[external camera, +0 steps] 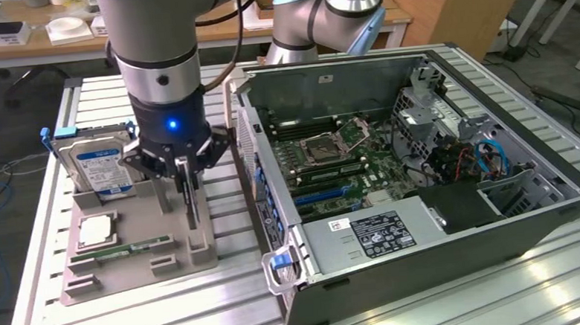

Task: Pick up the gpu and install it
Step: 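Pick up the gpu and move the gpu toward the slot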

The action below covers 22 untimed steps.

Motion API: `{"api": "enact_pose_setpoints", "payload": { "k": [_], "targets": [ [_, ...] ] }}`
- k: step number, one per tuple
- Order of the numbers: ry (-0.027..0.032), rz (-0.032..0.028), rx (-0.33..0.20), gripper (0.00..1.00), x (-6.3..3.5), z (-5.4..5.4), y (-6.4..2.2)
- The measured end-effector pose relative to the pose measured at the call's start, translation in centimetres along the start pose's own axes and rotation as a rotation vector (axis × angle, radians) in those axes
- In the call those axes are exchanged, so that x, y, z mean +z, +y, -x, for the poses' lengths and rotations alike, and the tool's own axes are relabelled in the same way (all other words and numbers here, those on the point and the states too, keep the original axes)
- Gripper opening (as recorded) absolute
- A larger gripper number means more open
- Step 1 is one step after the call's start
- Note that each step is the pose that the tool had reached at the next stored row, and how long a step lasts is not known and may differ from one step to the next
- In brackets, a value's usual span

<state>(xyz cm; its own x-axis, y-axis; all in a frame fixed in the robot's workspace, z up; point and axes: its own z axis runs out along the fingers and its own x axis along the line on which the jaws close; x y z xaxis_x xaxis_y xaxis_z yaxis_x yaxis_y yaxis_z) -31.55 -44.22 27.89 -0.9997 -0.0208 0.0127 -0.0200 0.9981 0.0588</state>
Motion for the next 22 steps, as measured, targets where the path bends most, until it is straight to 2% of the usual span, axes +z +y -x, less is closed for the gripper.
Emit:
{"api": "enact_pose_setpoints", "payload": {
  "k": [22],
  "targets": [
    [-0.0003, 0.0112, 0.0, 0.26, -1.9, 0.0, 0.11]
  ]
}}
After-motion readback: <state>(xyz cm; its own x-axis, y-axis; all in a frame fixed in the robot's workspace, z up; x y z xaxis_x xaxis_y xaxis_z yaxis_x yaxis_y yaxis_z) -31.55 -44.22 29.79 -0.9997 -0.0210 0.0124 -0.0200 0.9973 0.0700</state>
